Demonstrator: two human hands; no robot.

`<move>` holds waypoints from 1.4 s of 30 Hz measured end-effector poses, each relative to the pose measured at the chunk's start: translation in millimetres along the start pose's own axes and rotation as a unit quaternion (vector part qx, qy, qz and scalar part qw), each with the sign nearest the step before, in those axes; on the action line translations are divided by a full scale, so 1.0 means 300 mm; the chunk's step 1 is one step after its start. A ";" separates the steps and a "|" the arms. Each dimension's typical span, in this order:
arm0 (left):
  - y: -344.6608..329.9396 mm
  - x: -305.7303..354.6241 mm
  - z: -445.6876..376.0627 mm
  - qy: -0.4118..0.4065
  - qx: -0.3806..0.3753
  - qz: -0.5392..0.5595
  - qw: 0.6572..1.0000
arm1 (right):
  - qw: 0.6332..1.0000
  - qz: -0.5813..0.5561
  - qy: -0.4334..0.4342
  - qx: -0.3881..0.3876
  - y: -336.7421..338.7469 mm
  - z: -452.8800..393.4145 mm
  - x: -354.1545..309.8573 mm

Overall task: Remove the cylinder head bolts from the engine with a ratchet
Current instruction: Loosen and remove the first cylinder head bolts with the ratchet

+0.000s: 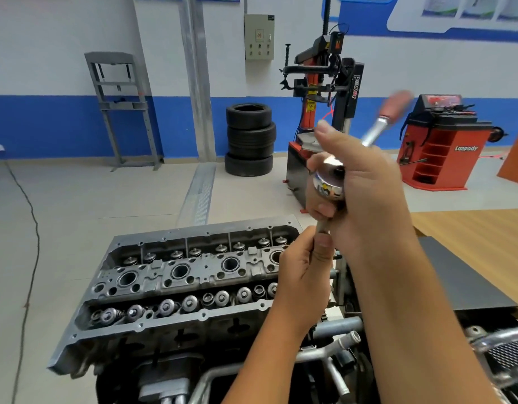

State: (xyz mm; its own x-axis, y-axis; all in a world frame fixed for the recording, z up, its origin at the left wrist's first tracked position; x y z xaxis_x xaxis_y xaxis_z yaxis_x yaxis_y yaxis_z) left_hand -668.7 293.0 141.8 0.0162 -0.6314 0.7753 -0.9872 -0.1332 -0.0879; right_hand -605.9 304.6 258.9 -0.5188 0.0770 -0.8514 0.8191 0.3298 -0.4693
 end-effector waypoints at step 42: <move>-0.007 0.008 0.003 0.001 -0.007 0.017 1.000 | 0.999 0.006 0.030 0.015 0.015 -0.005 -0.025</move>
State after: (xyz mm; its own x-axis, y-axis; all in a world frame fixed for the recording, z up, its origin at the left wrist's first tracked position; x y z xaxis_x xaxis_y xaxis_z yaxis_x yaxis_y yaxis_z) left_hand -666.5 291.0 143.2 -0.0184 -0.6345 0.7727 -0.9891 -0.1011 -0.1066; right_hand -598.7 306.9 263.4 -0.5220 0.1368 -0.8419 0.8317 0.3003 -0.4669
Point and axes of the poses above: each hand's wrist, its own z-axis away from the middle knuckle, its own y-axis out of the back of the hand, x = y × z, the point moved 8 cm from there along -z, towards the middle knuckle, and after that the axes turned 6 degrees about -y, right-handed, at the moved point
